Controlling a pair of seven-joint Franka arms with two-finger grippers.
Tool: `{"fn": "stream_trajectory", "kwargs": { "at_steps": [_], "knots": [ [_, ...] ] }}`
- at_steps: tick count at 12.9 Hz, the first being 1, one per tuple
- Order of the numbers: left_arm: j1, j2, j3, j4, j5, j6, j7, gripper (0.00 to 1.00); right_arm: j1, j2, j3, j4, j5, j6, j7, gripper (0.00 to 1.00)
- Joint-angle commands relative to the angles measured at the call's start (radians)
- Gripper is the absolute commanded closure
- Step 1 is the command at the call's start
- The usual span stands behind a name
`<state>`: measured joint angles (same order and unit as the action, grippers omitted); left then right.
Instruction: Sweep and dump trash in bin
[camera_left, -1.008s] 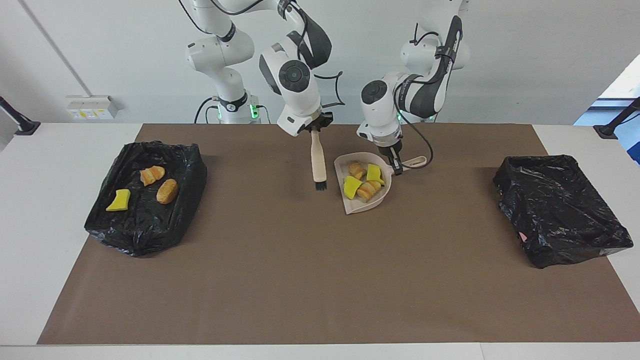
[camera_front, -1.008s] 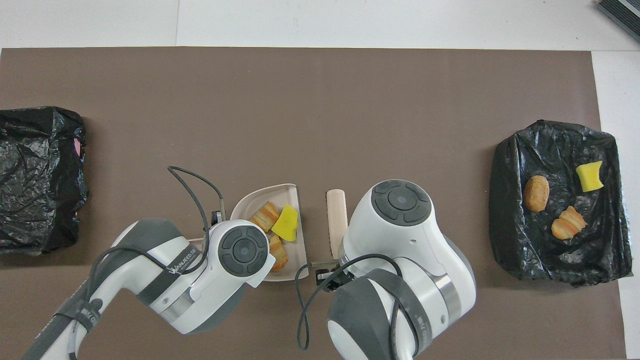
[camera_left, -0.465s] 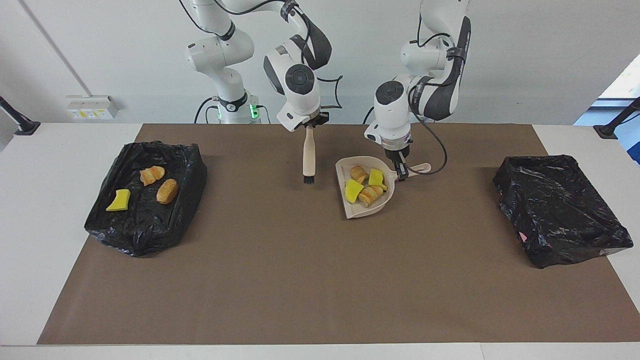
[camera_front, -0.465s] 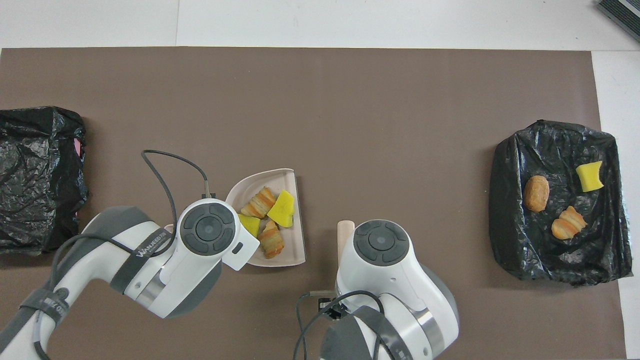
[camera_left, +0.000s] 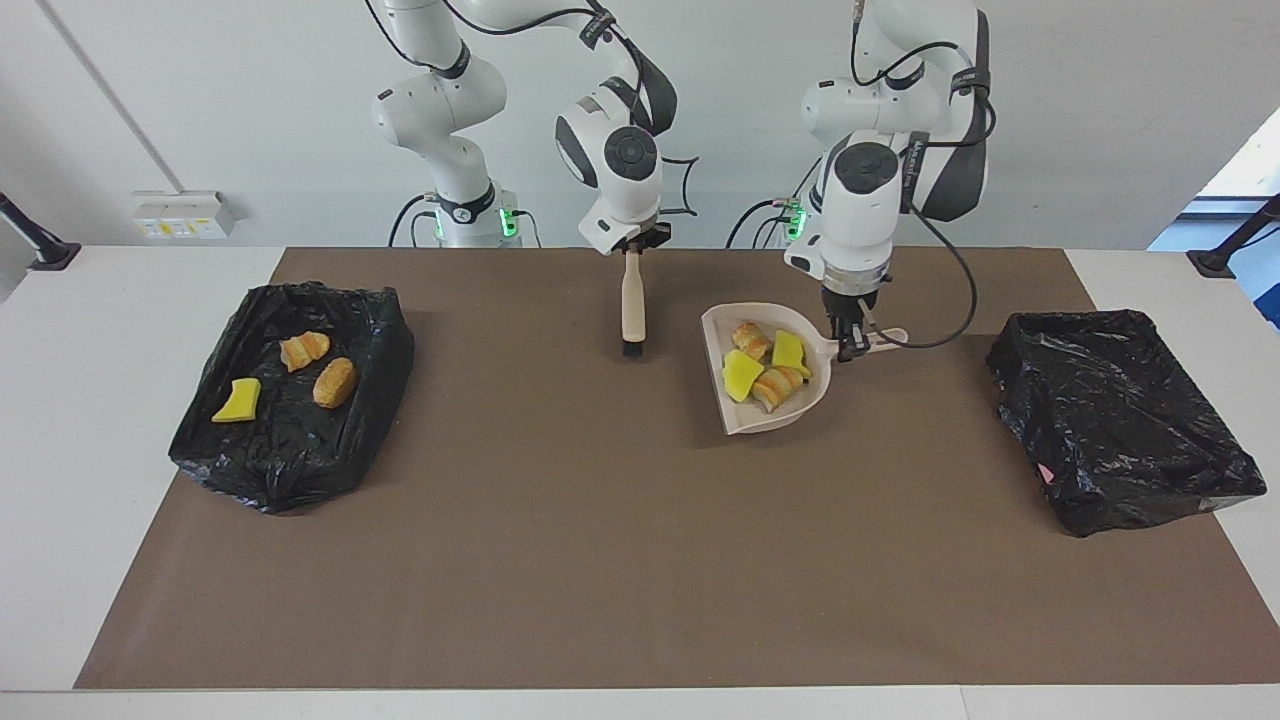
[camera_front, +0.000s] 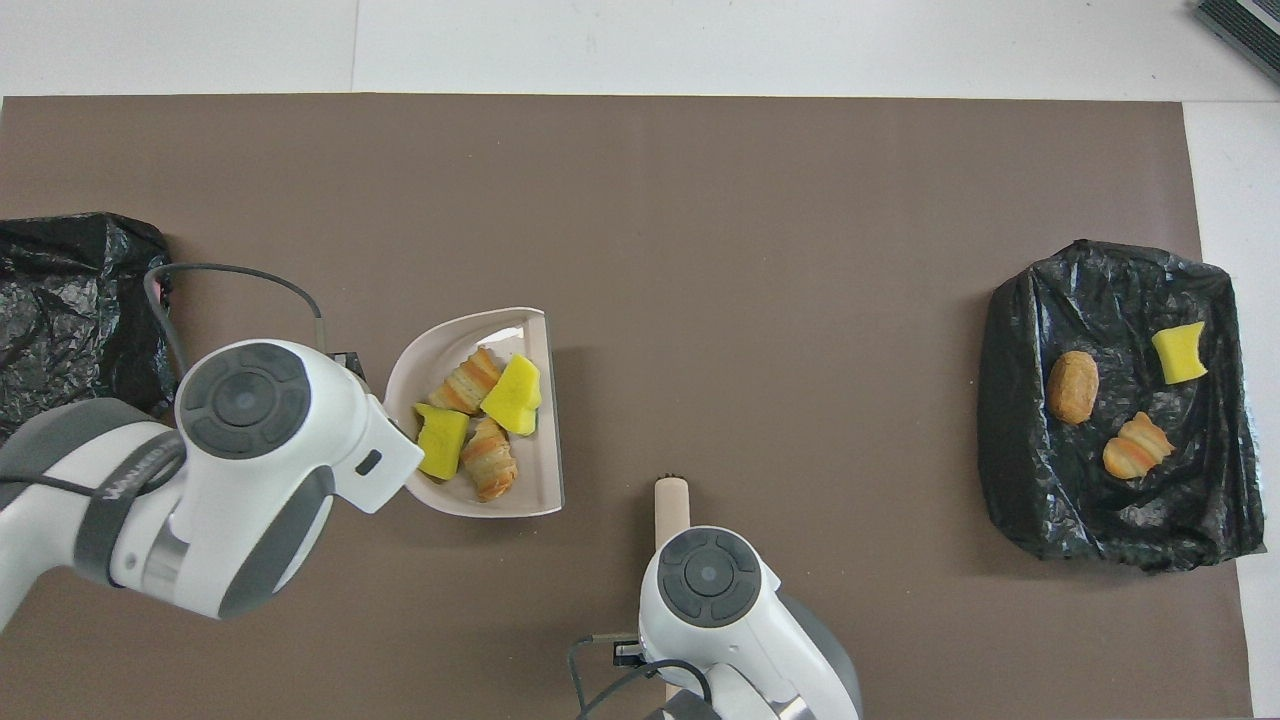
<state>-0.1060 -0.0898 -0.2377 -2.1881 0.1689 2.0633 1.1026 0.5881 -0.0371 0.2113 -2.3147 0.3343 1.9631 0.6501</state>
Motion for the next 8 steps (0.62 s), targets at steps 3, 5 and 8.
{"fn": "stream_trajectory", "kwargs": {
  "at_steps": [3, 5, 8],
  "knots": [
    [0.009, -0.030, 0.176, 0.181, -0.034, -0.187, 0.190, 1.00, 0.024, -0.041, 0.000, -0.058, -0.001, 0.033, 0.013, 1.00],
    [0.009, -0.025, 0.256, 0.255, -0.064, -0.219, 0.272, 1.00, 0.024, -0.037, 0.000, -0.066, -0.001, 0.043, -0.010, 1.00],
    [0.011, -0.011, 0.381, 0.312, -0.066, -0.244, 0.282, 1.00, 0.015, -0.029, 0.000, -0.064, -0.001, 0.066, -0.013, 1.00]
  ]
}}
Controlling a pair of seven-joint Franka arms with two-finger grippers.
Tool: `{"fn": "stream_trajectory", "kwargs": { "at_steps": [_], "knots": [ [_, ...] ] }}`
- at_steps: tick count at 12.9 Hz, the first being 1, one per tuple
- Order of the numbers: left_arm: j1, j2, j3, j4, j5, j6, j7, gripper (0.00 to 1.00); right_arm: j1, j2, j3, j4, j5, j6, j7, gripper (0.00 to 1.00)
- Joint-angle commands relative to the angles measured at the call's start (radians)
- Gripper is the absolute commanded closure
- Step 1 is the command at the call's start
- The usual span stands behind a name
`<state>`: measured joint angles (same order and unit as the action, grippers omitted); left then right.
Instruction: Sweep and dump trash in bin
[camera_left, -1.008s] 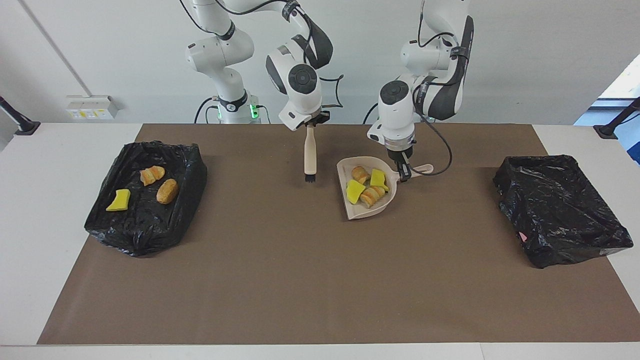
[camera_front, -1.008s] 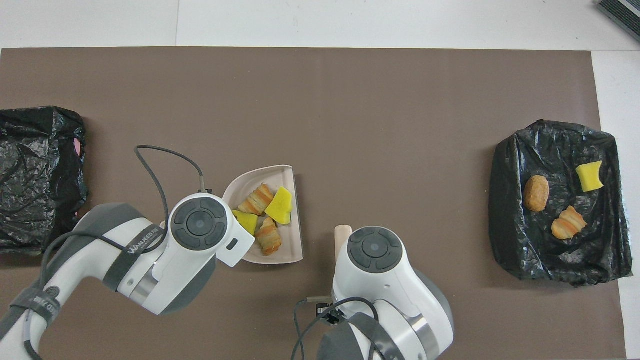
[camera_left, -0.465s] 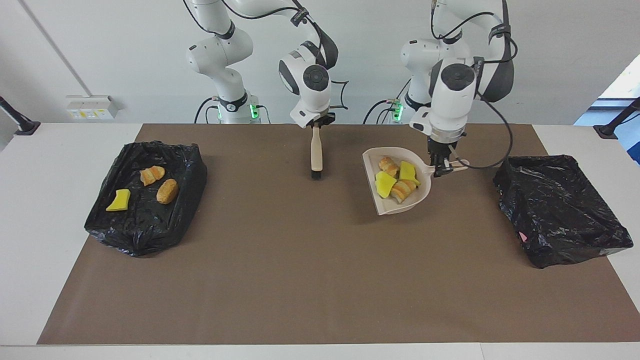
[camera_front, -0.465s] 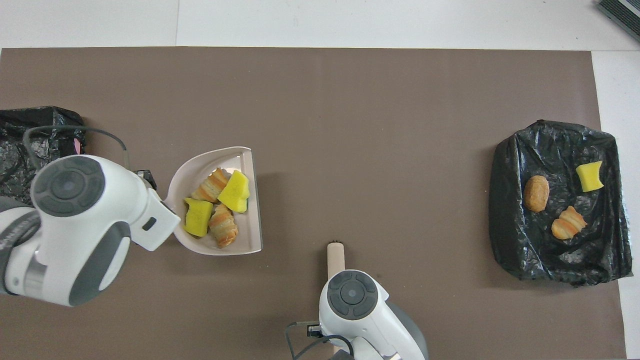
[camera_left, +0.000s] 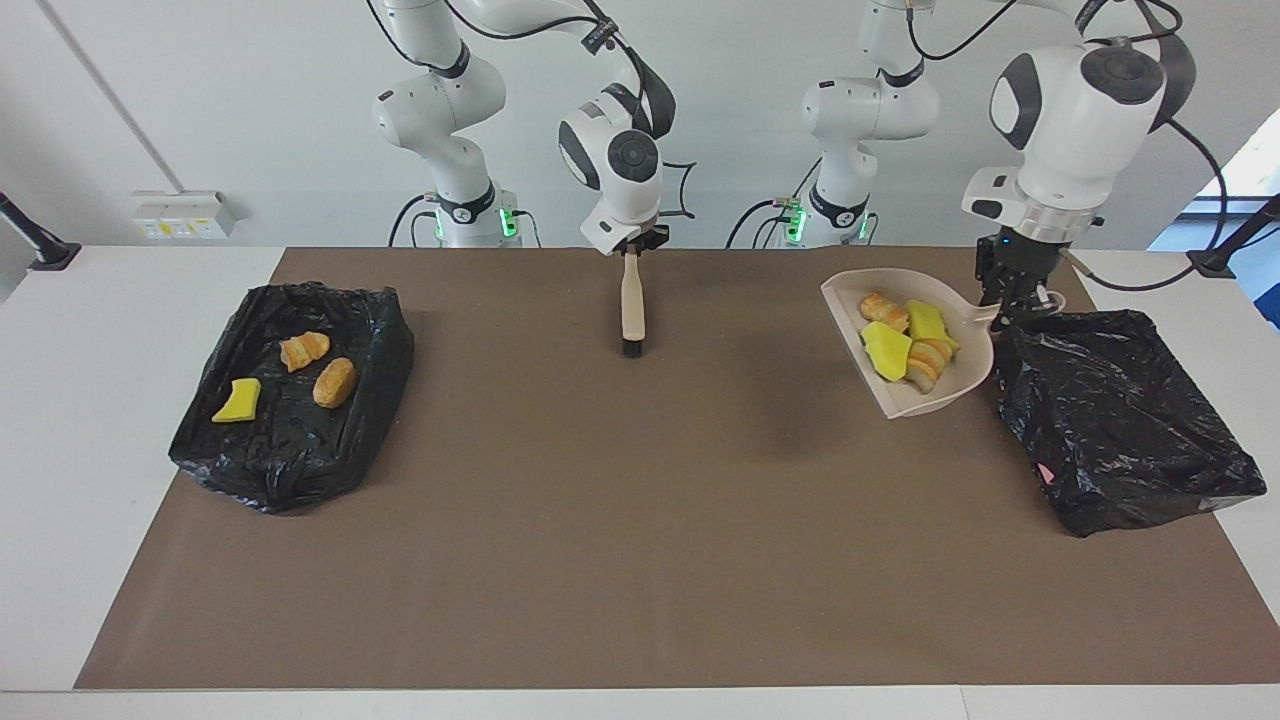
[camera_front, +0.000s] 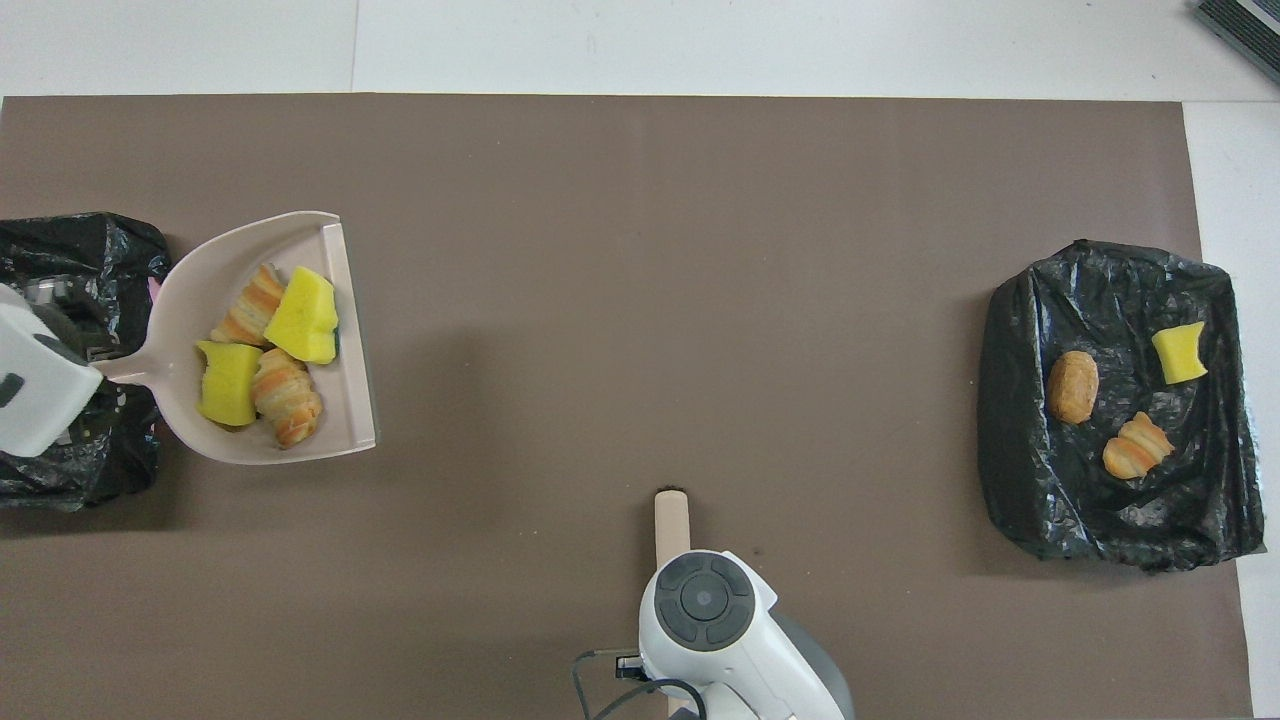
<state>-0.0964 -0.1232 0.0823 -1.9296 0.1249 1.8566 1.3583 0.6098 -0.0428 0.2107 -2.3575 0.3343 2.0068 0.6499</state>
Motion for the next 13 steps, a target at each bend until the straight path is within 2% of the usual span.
{"fn": "stream_trajectory", "kwargs": {
  "at_steps": [1, 2, 3, 5, 6, 7, 9, 11, 13],
  "knots": [
    [0.001, 0.024, 0.095, 0.063, -0.015, -0.036, 0.044, 1.00, -0.007, -0.023, 0.001, -0.022, -0.001, 0.021, -0.032, 1.00],
    [0.001, 0.034, 0.134, 0.084, -0.011, -0.034, 0.083, 1.00, -0.008, -0.023, 0.001, -0.022, -0.001, 0.021, -0.048, 1.00],
    [0.001, 0.048, 0.181, 0.107, -0.011, -0.036, 0.114, 1.00, -0.013, -0.022, 0.001, -0.023, -0.001, 0.021, -0.052, 0.95],
    [0.001, 0.077, 0.235, 0.155, -0.008, -0.049, 0.151, 1.00, -0.025, -0.019, 0.001, -0.022, -0.001, 0.023, -0.058, 0.62],
    [0.003, 0.098, 0.266, 0.185, -0.002, -0.068, 0.166, 1.00, -0.031, -0.011, 0.001, -0.019, -0.003, 0.024, -0.061, 0.37],
    [0.003, 0.132, 0.316, 0.223, 0.021, -0.073, 0.230, 1.00, -0.033, -0.005, -0.001, -0.009, -0.001, 0.024, -0.084, 0.00],
    [0.020, 0.204, 0.396, 0.288, 0.019, -0.059, 0.387, 1.00, -0.071, 0.033, -0.001, 0.035, -0.003, 0.024, -0.111, 0.00],
    [0.046, 0.241, 0.404, 0.314, 0.042, 0.033, 0.558, 1.00, -0.097, 0.073, -0.007, 0.089, -0.020, 0.030, -0.112, 0.00],
    [0.063, 0.272, 0.439, 0.316, 0.064, 0.110, 0.585, 1.00, -0.149, 0.102, -0.007, 0.141, -0.069, 0.056, -0.112, 0.00]
  ]
}}
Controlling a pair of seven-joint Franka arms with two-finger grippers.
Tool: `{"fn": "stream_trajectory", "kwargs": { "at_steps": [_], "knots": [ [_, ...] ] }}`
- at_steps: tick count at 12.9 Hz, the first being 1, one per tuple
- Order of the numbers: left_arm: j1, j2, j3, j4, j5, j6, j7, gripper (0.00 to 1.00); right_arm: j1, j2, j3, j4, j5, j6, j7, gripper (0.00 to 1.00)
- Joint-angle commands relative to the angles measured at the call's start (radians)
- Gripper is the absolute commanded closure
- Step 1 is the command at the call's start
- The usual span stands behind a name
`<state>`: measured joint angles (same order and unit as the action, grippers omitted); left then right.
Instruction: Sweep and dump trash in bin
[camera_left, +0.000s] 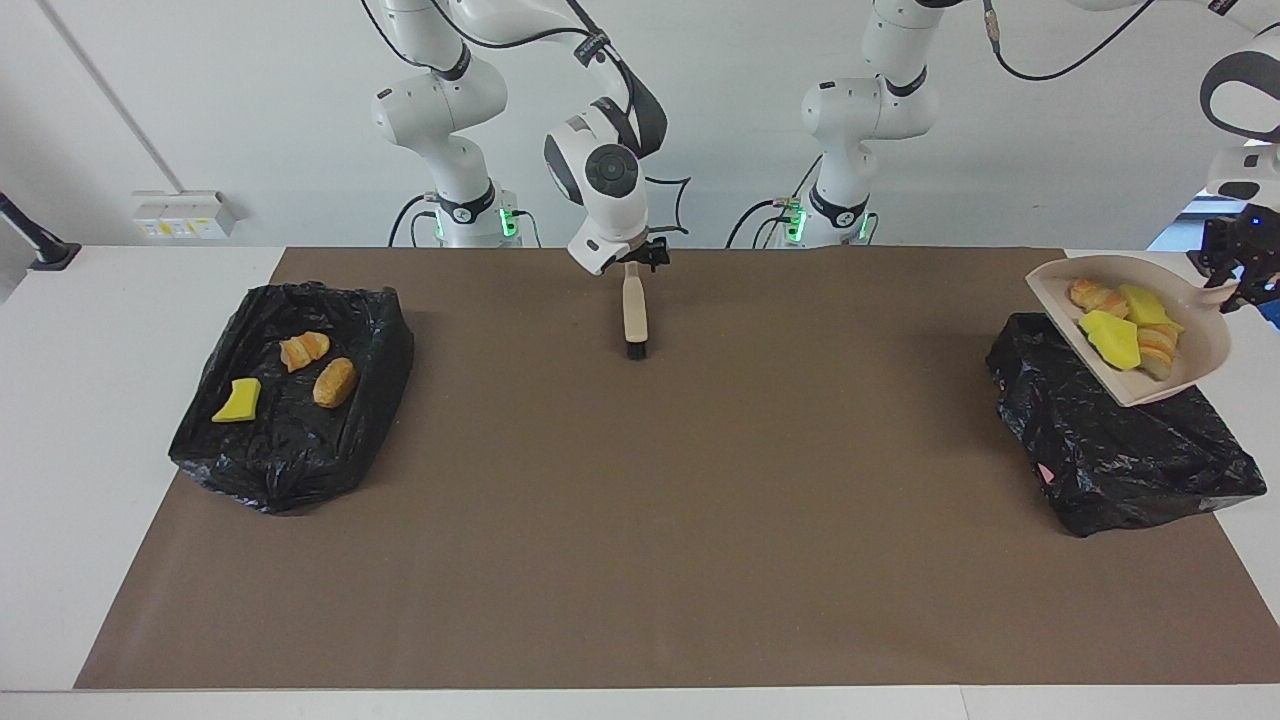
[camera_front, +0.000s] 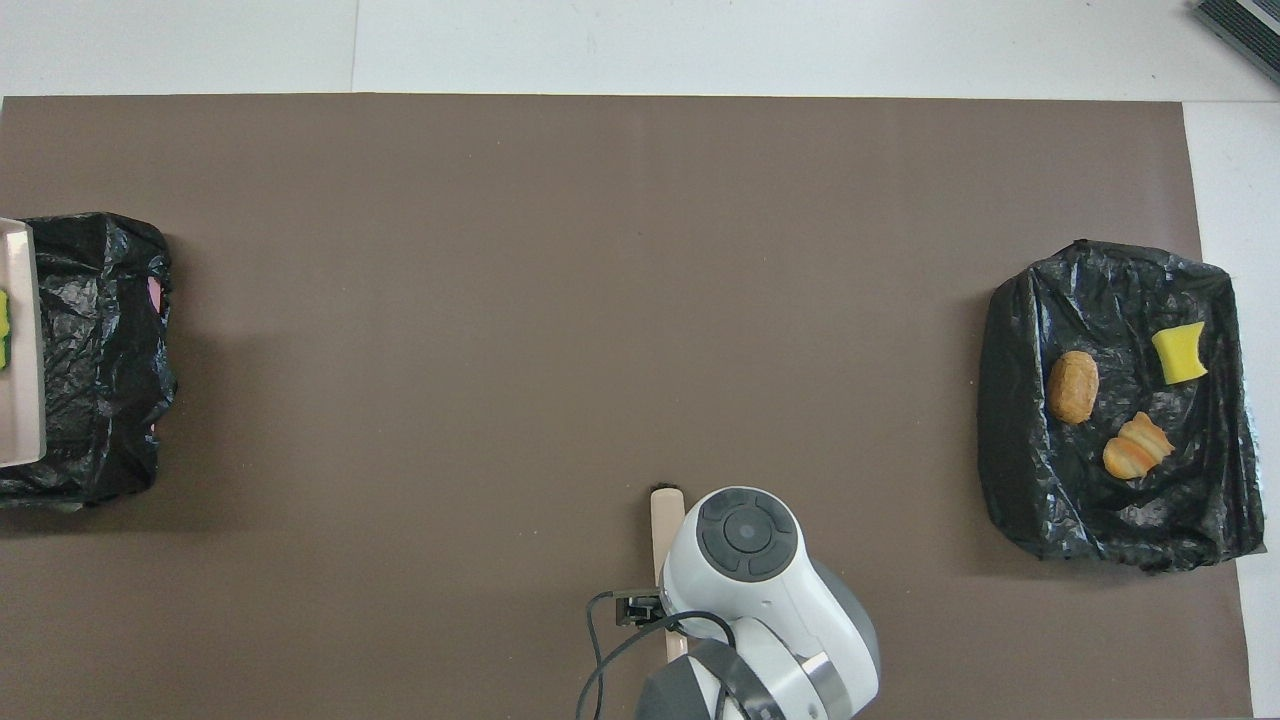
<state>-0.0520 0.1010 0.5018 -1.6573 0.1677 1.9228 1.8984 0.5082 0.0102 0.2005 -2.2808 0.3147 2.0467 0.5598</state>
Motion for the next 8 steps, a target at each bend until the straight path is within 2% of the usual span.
{"fn": "stream_trajectory", "kwargs": {
  "at_steps": [1, 2, 6, 8],
  "knots": [
    [0.023, 0.069, 0.024, 0.047, 0.062, 0.101, 0.051, 1.00, -0.072, 0.057, 0.003, 0.090, -0.080, 0.020, -0.021, 0.00],
    [0.023, 0.077, 0.026, 0.039, 0.112, 0.166, 0.039, 1.00, -0.094, 0.068, 0.003, 0.113, -0.112, 0.020, -0.020, 0.00],
    [0.026, 0.167, 0.029, 0.019, 0.235, 0.286, -0.071, 1.00, -0.200, 0.060, 0.000, 0.182, -0.299, 0.007, -0.014, 0.00],
    [0.009, 0.192, 0.027, 0.004, 0.309, 0.309, -0.127, 1.00, -0.240, 0.036, -0.004, 0.202, -0.372, -0.002, -0.014, 0.00]
  ]
}}
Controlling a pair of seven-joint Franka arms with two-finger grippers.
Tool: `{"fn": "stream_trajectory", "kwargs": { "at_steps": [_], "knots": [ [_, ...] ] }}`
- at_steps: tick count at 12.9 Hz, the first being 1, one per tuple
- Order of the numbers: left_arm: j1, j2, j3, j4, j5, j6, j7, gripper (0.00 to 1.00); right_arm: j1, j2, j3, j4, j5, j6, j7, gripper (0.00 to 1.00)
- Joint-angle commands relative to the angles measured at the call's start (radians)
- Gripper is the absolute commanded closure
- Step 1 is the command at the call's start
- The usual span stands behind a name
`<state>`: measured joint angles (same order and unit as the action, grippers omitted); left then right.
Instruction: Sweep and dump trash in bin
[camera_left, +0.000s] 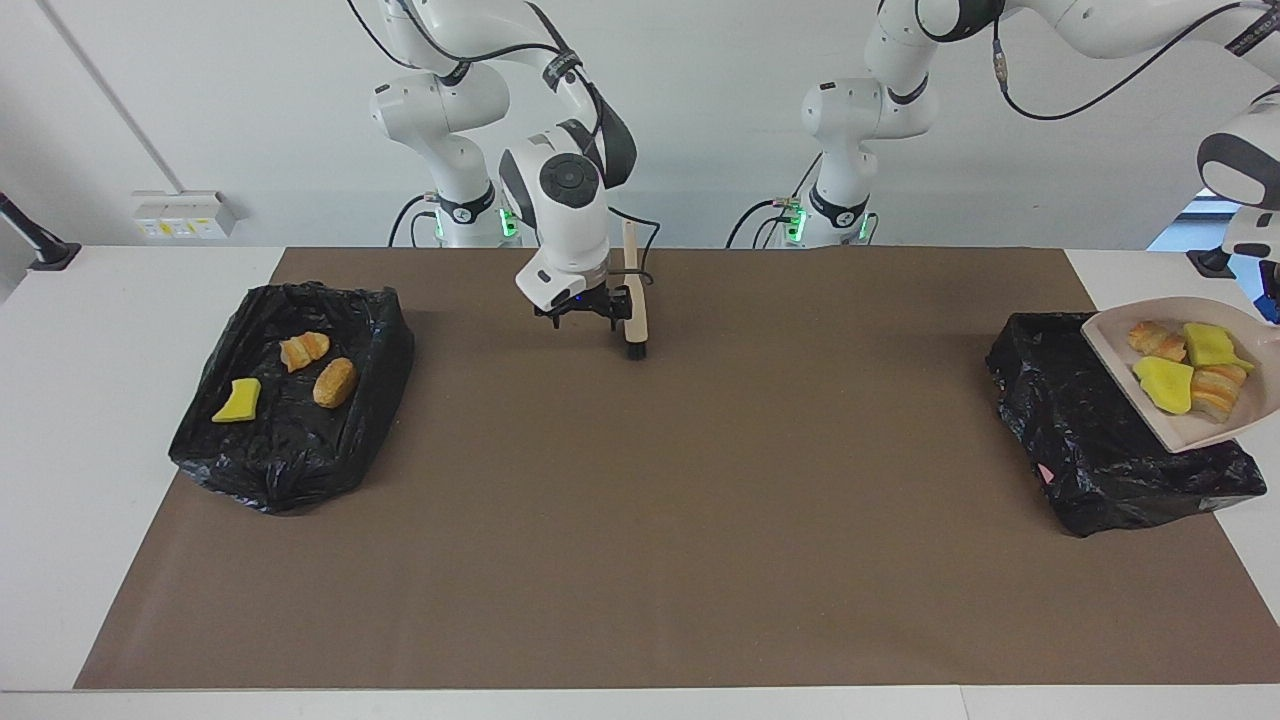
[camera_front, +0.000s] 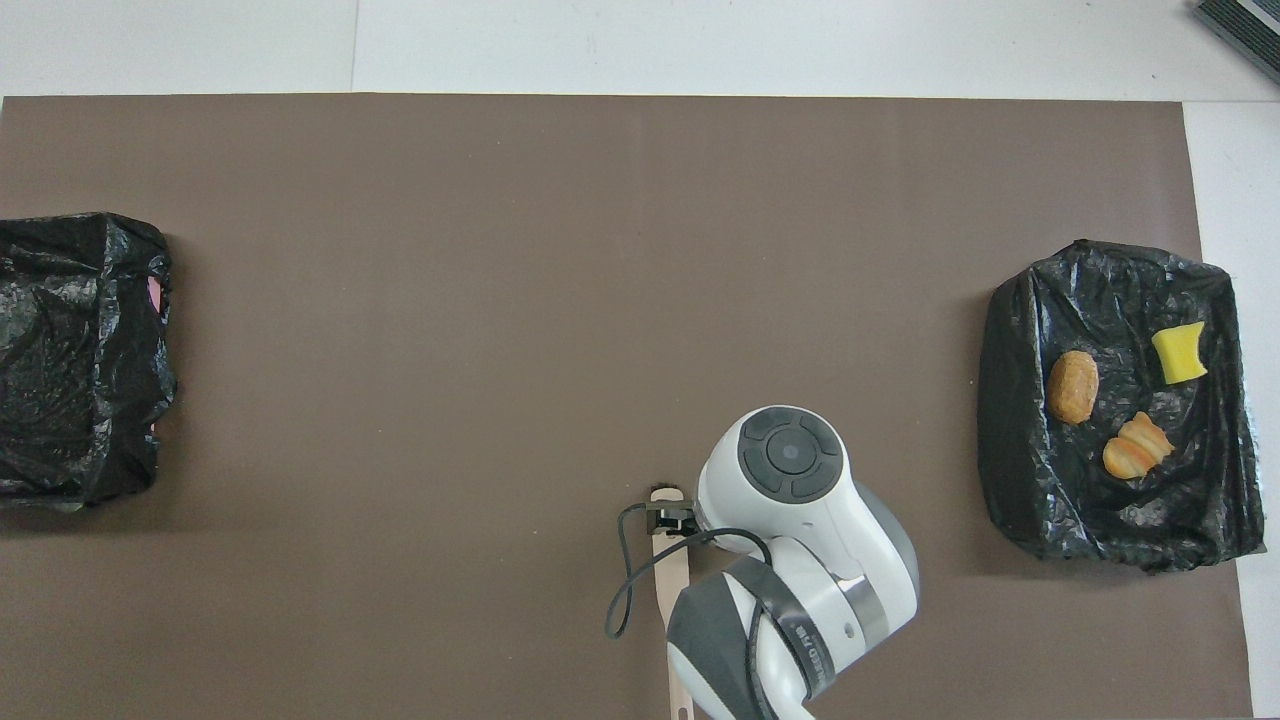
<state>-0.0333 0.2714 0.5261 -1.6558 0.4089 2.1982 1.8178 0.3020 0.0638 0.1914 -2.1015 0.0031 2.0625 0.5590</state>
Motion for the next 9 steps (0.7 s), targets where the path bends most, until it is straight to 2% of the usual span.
{"fn": "stream_trajectory", "kwargs": {
  "at_steps": [1, 5, 9],
  "knots": [
    [-0.017, 0.032, -0.003, 0.004, 0.129, 0.050, -0.049, 1.00, -0.044, -0.030, 0.005, 0.029, -0.110, -0.019, -0.014, 0.00],
    [-0.048, 0.037, -0.001, -0.041, 0.296, 0.071, -0.095, 1.00, -0.098, -0.035, 0.005, 0.158, -0.127, -0.137, -0.028, 0.00],
    [-0.071, 0.020, -0.005, -0.061, 0.494, 0.054, -0.208, 1.00, -0.197, -0.050, 0.006, 0.293, -0.118, -0.272, -0.160, 0.00]
  ]
}}
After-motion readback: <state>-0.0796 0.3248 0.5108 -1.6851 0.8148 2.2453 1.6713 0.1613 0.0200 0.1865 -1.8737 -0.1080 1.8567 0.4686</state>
